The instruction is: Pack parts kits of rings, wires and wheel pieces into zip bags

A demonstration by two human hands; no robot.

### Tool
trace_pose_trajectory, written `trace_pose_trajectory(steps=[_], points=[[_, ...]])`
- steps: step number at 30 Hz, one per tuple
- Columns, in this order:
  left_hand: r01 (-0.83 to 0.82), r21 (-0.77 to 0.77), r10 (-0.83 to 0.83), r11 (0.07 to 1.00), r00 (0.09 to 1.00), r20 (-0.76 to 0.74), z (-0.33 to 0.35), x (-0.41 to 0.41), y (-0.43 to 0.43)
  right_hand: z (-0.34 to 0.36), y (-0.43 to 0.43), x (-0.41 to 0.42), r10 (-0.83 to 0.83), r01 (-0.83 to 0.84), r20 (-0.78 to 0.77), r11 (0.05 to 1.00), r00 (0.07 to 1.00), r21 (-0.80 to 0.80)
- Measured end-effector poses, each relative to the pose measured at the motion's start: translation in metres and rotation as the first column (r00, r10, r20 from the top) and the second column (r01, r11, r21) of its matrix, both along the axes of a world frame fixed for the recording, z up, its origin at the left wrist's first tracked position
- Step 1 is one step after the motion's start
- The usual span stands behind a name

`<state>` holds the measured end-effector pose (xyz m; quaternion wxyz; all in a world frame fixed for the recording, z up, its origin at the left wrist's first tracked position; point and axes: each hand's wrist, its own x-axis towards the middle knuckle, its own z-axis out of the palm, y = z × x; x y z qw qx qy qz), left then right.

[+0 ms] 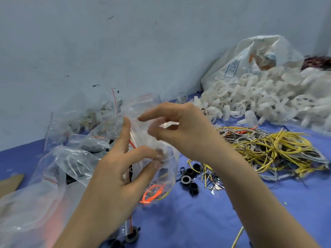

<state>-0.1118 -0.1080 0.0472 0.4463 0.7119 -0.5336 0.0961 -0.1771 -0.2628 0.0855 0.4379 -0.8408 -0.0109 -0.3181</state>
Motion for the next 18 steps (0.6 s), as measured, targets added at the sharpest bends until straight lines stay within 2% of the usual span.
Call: trace_pose_trajectory(steps=[4, 9, 12, 15, 17, 18], points=[[-0.018, 0.002, 0.018, 1.000, 0.998, -0.054, 0.000, 0.003, 0.000, 0.000, 0.003, -0.003, 0.029, -0.044, -0.092, 0.985, 0.995, -0.167], [-0.047, -0.025, 0.046, 0.999, 0.998, -0.054, -0.005, 0.007, 0.003, 0.001, 0.004, -0.004, 0.014, -0.026, -0.082, 0.988, 0.997, -0.150], [-0.061, -0.040, 0.060, 0.997, 0.998, -0.031, -0.007, 0.010, 0.004, 0.002, 0.000, -0.004, -0.024, 0.024, 0.001, 0.999, 1.000, -0.044], [-0.066, -0.073, 0.064, 0.995, 0.998, -0.028, -0.011, 0.017, 0.007, -0.001, -0.038, 0.009, -0.181, 0.159, 0.081, 0.961, 0.980, 0.227], [-0.079, -0.084, 0.077, 0.993, 0.997, -0.031, -0.013, 0.023, 0.007, -0.014, -0.093, 0.029, -0.327, 0.300, 0.005, 0.875, 0.945, 0.379], [-0.087, -0.094, 0.085, 0.992, 0.996, -0.026, -0.015, 0.025, 0.007, -0.024, -0.124, 0.038, -0.404, 0.416, -0.110, 0.836, 0.908, 0.359]])
